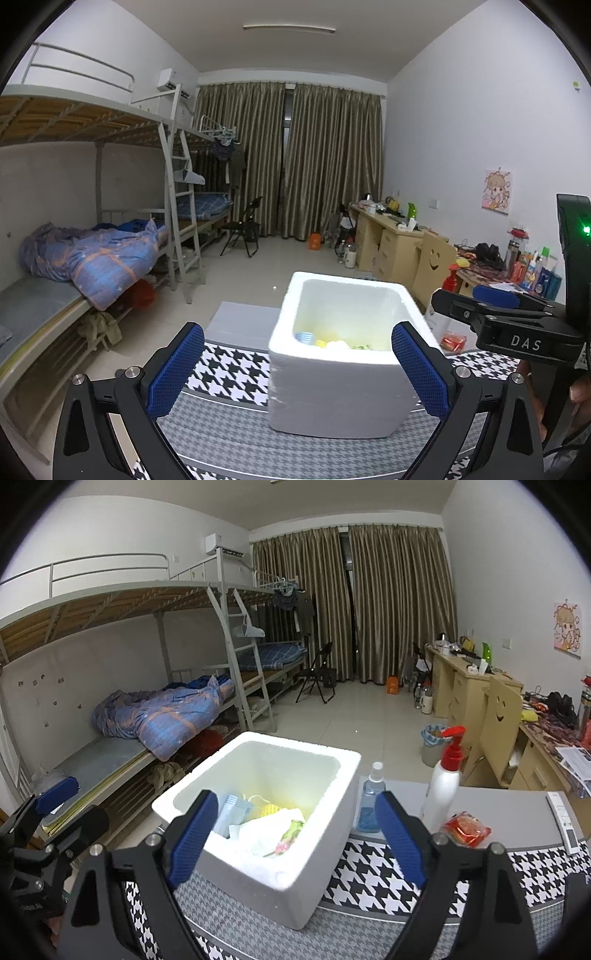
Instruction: Organize soft objects
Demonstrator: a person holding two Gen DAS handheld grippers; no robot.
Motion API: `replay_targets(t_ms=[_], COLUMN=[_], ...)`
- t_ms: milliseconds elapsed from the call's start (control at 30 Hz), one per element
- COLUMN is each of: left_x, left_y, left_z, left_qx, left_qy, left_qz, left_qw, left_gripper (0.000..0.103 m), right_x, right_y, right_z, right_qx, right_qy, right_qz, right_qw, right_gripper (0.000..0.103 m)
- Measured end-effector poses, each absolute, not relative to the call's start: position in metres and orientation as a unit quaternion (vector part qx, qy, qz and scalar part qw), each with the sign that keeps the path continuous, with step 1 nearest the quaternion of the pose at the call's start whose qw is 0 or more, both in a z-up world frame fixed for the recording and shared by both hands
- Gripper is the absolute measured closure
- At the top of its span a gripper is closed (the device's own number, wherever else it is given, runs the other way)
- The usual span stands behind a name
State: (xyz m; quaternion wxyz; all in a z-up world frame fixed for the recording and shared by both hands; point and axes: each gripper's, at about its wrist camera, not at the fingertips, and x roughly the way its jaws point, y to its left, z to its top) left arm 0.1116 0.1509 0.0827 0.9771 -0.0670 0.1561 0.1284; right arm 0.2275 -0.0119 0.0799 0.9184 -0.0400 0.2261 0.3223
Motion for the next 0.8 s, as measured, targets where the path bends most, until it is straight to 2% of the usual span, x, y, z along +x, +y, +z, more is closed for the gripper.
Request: replay_targets(t_ms=[367,500,800], left_x=[0.108,0.106,0.103], left_y=[0.126,0.118,0.098], left_z=[0.092,0.092,0.091], left_qx=[-0.06,-0.055,-0.043], left_qy=[0.149,0.148,0.147], left_qz=[0.109,0.105,0.094], left_qw=[0.981,0.982,0.984], left_gripper=[0.001,0.001,0.001], right_x=[0.2,0.192,0.177], right_y=[-0.04,-0.051,-0.073], right_z=[0.089,0.092,0.091], right_qx=[-0.04,-0.041,-0.038], right_qy=[0.183,0.16,0.143], right_qz=[0.306,0.295,0.282], right_qw=[0.933,0.941,0.948], right_gripper=[0.007,0.002,0.002])
